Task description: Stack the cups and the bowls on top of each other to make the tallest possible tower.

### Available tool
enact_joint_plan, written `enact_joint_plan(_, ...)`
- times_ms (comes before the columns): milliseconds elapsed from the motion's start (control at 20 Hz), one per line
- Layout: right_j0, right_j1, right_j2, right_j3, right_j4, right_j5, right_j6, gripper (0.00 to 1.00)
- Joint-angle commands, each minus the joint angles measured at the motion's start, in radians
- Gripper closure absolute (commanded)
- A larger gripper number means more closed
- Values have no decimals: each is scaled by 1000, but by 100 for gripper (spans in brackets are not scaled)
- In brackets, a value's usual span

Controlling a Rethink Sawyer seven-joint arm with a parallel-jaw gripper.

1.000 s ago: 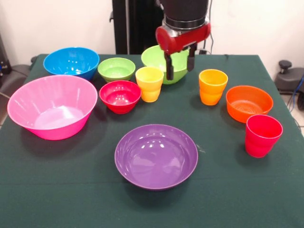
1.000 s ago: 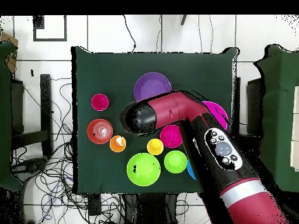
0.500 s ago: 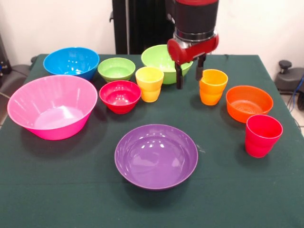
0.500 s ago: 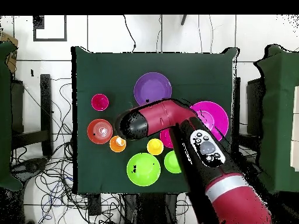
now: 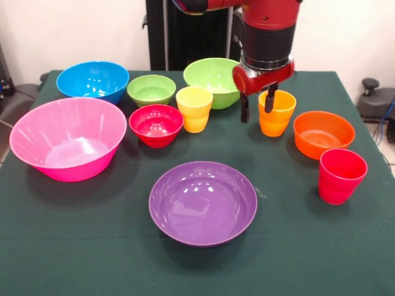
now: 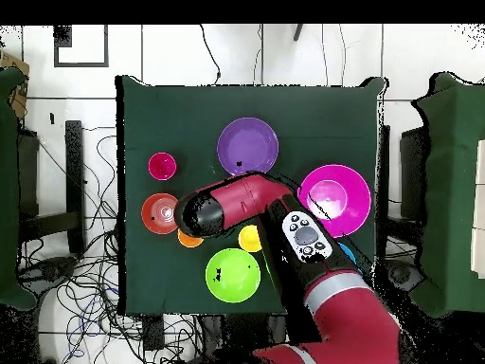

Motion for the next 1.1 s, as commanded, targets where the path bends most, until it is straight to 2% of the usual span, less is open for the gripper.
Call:
enact_joint_plan(50,-12,44,-50,73,-16,-48,90,0)
enact_joint_plan(250,-32,2,-28,122,4,-30,69,0)
enact_joint_plan(600,-64,-12,-8,138,3,-21,38,0)
enact_joint_plan(800,-47,-6,-4,169,5,-56,76,0)
enact_joint_plan(1100,-2,35,-19,161,0,-106,129,0)
